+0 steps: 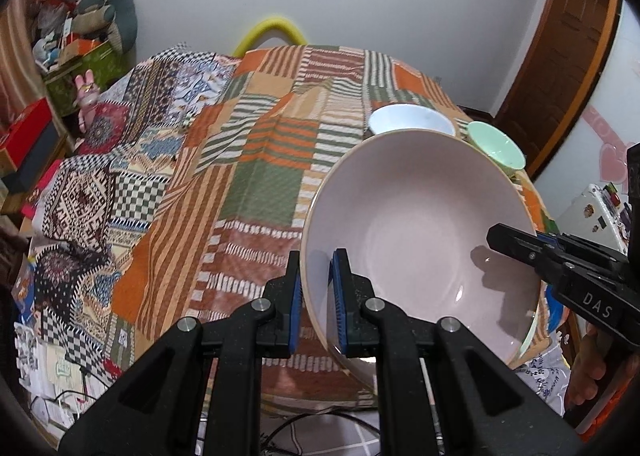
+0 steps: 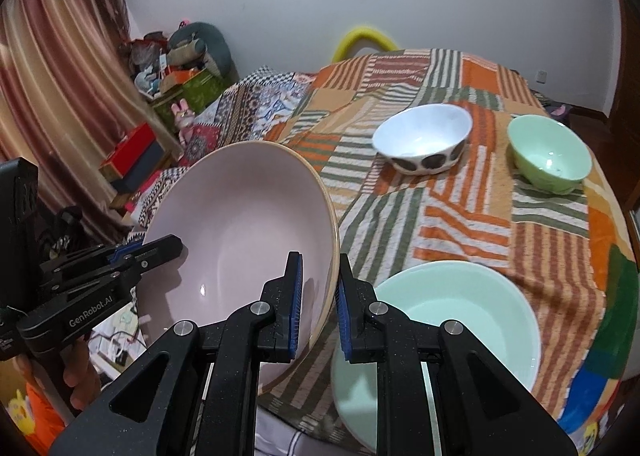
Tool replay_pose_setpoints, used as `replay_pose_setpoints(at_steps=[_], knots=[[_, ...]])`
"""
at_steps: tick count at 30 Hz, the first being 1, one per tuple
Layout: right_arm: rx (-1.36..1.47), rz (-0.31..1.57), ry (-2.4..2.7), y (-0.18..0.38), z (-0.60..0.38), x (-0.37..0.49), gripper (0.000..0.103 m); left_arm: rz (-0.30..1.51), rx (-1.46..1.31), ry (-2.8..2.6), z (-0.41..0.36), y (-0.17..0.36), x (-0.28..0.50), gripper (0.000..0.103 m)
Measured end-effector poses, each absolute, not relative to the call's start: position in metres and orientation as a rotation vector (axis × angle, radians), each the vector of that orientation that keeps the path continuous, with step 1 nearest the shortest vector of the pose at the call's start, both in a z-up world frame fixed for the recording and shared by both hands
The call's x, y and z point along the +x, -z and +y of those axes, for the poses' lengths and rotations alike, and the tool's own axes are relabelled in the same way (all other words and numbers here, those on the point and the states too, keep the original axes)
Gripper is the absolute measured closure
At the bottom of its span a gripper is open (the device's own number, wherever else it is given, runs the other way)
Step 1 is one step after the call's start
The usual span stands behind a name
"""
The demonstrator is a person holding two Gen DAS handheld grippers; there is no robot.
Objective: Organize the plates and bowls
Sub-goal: 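Carry the pink bowl with both tools and lower it onto the green plate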
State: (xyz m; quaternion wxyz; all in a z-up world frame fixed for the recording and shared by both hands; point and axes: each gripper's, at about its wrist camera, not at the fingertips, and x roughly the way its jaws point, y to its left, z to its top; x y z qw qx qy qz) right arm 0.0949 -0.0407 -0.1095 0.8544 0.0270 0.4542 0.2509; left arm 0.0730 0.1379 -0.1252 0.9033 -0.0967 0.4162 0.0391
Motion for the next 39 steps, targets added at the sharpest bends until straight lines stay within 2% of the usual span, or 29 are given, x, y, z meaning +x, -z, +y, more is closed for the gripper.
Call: replay_pose_setpoints(at_steps=[24,39], knots=[[0.002,1.150,-0.547,0.171,-0.004,0.110,0.088,1.033,-0.283,-0.138,0.172,0.201,0.088,0.090],[-0.024,1.208,-0.544,0.193,-0.002,0.119,0.088,1.097,-0.313,-0.139,0.179,0.226,0.096,0.090]])
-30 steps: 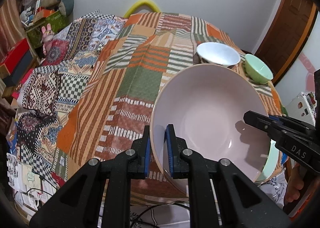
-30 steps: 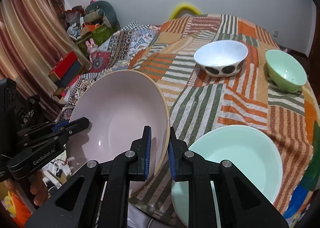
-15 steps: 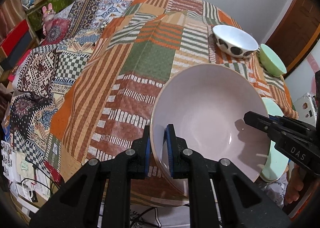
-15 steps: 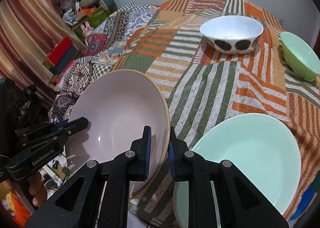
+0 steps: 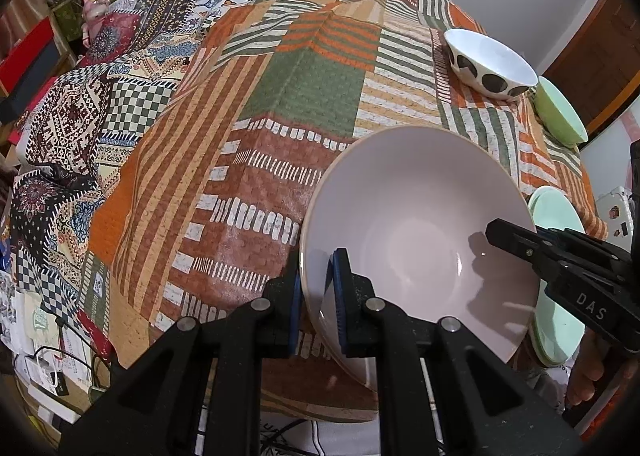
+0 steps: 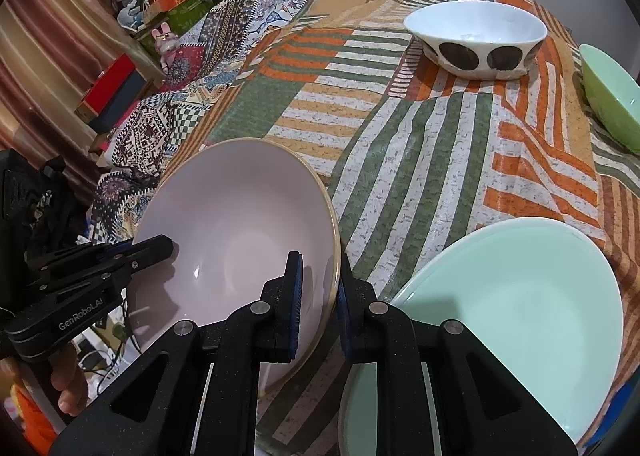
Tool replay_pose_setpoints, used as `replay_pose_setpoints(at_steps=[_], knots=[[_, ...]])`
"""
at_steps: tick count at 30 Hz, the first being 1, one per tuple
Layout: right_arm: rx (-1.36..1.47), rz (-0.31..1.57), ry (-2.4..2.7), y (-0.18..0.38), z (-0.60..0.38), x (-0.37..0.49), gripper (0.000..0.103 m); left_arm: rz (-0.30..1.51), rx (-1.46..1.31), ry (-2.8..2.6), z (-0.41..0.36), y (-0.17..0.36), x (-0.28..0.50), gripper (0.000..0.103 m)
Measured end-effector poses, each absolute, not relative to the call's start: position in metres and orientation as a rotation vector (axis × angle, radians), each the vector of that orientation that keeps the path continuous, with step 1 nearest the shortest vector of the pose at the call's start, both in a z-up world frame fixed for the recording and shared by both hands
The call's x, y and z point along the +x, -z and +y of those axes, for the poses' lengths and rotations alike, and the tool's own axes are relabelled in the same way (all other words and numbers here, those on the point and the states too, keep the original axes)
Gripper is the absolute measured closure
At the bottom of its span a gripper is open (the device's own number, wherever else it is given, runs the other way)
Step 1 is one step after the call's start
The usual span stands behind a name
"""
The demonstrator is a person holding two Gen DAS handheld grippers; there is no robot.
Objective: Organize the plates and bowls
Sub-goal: 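Carry the pink bowl with both tools and lower it onto the green plate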
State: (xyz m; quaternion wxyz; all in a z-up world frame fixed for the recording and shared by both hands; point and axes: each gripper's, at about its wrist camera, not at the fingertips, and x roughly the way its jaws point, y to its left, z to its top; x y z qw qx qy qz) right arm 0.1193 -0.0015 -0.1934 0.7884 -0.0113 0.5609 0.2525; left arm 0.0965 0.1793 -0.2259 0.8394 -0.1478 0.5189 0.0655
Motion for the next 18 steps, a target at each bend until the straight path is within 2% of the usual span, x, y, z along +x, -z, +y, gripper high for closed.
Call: replay_pose_setpoints(at_steps=[13,16,18], knots=[[-0.058,1.180,-0.552,0.190,0.003,0.119,0.086,1.106,-0.333,-0.153,0.183,0.228,0.094,0.089],[-0.066,1.131,-0.550,0.177,-0.003,0.116,0.074,1.083,-0.322,-0.176,0.185,0.219,0.089,0.085],[-0.074,1.097,-0.543,0.168,-0.009,0.114,0.071,1.064,-0.327,-0.185,0.187,0.211,0.085,0.085]])
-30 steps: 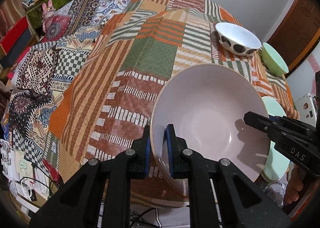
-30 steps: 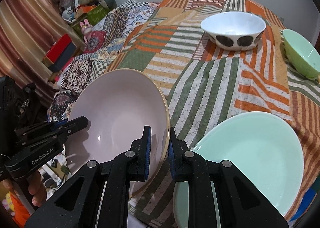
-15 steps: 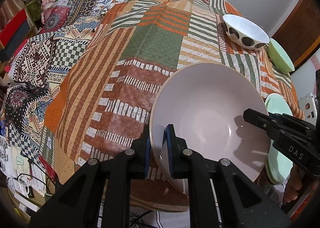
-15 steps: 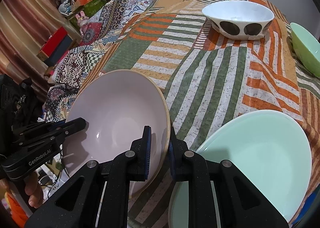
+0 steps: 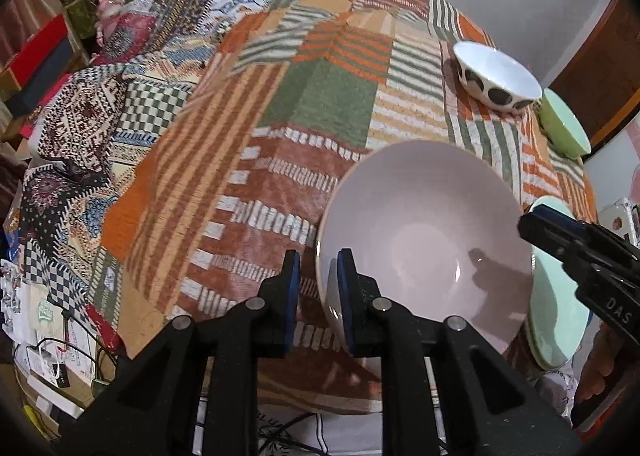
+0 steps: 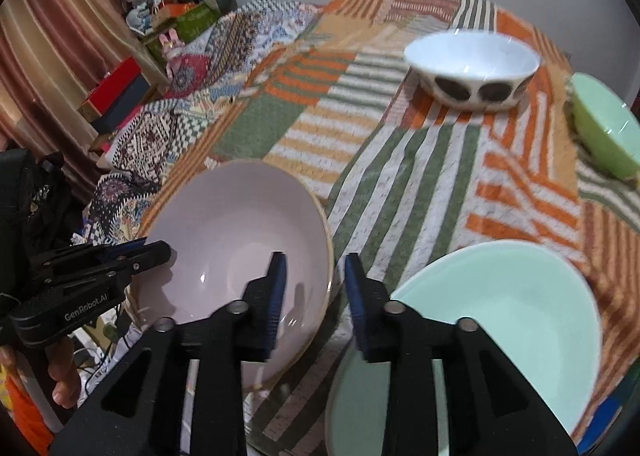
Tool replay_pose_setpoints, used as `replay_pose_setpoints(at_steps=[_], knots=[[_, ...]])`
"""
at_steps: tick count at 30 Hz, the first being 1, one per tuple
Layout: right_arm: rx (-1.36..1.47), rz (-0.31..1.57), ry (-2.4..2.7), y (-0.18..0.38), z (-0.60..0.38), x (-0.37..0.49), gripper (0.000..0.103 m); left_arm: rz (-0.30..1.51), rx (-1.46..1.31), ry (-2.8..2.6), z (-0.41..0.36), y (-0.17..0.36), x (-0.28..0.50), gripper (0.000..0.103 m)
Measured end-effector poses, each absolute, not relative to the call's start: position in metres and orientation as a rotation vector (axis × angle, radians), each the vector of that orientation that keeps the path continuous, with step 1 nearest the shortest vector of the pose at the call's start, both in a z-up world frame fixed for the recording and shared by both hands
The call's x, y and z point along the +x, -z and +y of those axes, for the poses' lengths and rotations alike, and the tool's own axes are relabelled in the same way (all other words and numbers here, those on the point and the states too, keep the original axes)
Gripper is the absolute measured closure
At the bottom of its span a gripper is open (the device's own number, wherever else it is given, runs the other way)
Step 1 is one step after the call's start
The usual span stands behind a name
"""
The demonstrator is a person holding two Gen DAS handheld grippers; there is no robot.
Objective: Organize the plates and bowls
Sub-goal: 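Carry the pink bowl with both tools and lower it onto the green plate, then open both tools off the pink bowl and move to the white dotted bowl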
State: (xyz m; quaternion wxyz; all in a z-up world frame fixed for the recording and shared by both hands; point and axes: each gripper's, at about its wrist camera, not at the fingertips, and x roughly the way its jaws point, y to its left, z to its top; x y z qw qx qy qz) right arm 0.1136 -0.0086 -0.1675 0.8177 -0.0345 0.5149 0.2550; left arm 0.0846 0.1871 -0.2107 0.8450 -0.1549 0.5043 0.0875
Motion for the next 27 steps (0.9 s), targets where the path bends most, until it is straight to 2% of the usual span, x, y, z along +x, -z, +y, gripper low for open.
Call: replay_pose_setpoints(at_steps=[9,14,19,27], knots=[[-0.039,1.022,-0.528,0.140,-0.031,0.108,0.064,0.957,-0.298,-0.189,0.180,0.165,0.074,0.084],[-0.027,0.957,-0.508,0.119,-0.046,0.104,0.061,0.852,-0.277,-0.173,0.169,0.129,0.071,0.061],[0.003,0.880,-0.481,0.096,-0.062,0.102,0.051,0.750,-0.246,-0.140,0.154,0.091,0.074,0.054],[0.055,0.787,-0.427,0.068,-0.092,0.112,0.047,0.636,-0.196,-0.107,0.135,0.052,0.095,0.036]])
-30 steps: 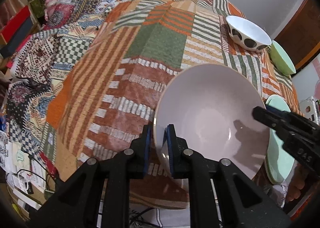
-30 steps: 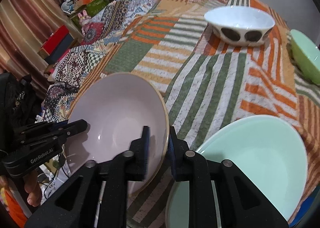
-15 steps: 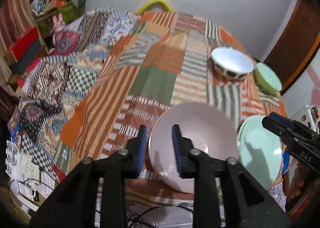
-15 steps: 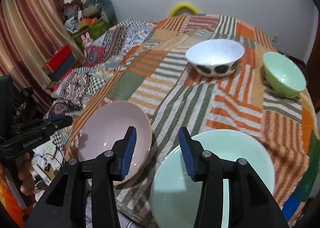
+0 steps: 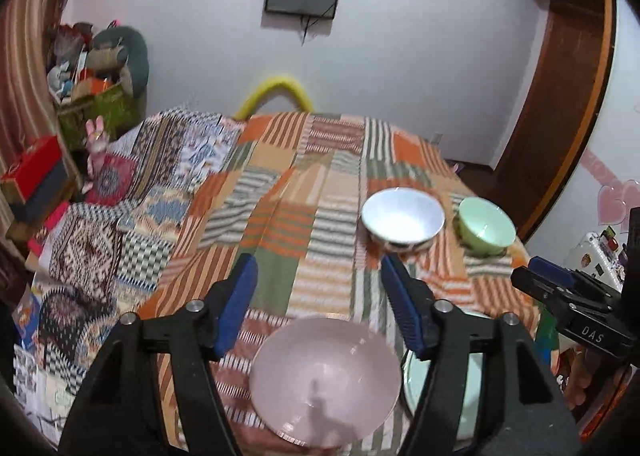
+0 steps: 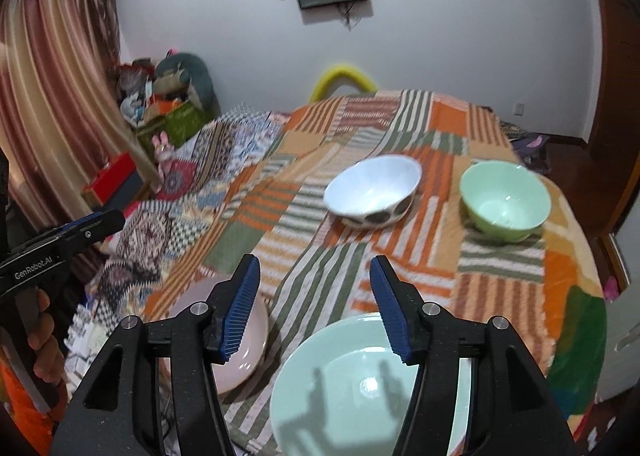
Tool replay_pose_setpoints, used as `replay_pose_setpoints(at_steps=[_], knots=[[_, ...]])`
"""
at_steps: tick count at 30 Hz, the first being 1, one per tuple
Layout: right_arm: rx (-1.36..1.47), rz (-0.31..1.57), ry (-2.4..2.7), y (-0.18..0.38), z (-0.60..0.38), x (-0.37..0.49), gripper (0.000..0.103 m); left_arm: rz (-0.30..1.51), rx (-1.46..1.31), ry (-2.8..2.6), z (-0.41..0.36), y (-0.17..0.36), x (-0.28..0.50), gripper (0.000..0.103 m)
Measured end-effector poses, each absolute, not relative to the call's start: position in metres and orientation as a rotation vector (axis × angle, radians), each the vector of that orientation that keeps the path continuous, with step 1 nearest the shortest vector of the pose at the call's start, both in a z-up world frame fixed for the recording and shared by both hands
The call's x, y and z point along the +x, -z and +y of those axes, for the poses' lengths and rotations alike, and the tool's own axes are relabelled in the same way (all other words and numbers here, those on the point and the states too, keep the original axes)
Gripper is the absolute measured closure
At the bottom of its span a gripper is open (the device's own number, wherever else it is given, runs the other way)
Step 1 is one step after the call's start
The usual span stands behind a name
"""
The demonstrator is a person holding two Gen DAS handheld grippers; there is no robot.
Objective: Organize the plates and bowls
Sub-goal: 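Open both tools off the pink bowl and move to the white dotted bowl, then close the left tool on the white dotted bowl rim while the right tool grips it too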
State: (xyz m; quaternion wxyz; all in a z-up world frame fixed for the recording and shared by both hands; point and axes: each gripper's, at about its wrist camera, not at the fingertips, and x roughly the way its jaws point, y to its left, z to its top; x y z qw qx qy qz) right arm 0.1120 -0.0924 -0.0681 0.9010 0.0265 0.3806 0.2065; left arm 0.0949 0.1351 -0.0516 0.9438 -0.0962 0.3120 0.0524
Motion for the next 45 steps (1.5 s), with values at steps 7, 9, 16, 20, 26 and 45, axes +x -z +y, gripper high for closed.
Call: replay_pose_setpoints(at_steps=[7,9,16,20,26,45], knots=[[0.097,0.726,-0.366,0.055,-0.113,0.129,0.035,0.639,-0.181,-0.067,0.119,0.046,0.129,0.030],[0.108,0.723,-0.353,0.054,-0.116,0.136,0.035,0.657,-0.190,-0.057,0.116,0.051,0.144,0.024],[0.169,0.797,-0.332,0.076,-0.122,0.180,0.035,0.715,-0.216,-0.063,0.115,0.074,0.188,0.014],[0.182,0.848,-0.301,0.095,-0.123,0.206,0.035,0.766,-0.234,-0.064,0.118,0.093,0.213,0.014],[0.162,0.920,-0.273,0.123,-0.119,0.240,0.035,0.819,-0.248,-0.069,0.124,0.118,0.242,0.014],[0.125,1.099,-0.336,0.180,-0.109,0.284,0.079,0.968,-0.303,-0.049,0.129,0.180,0.310,0.023]])
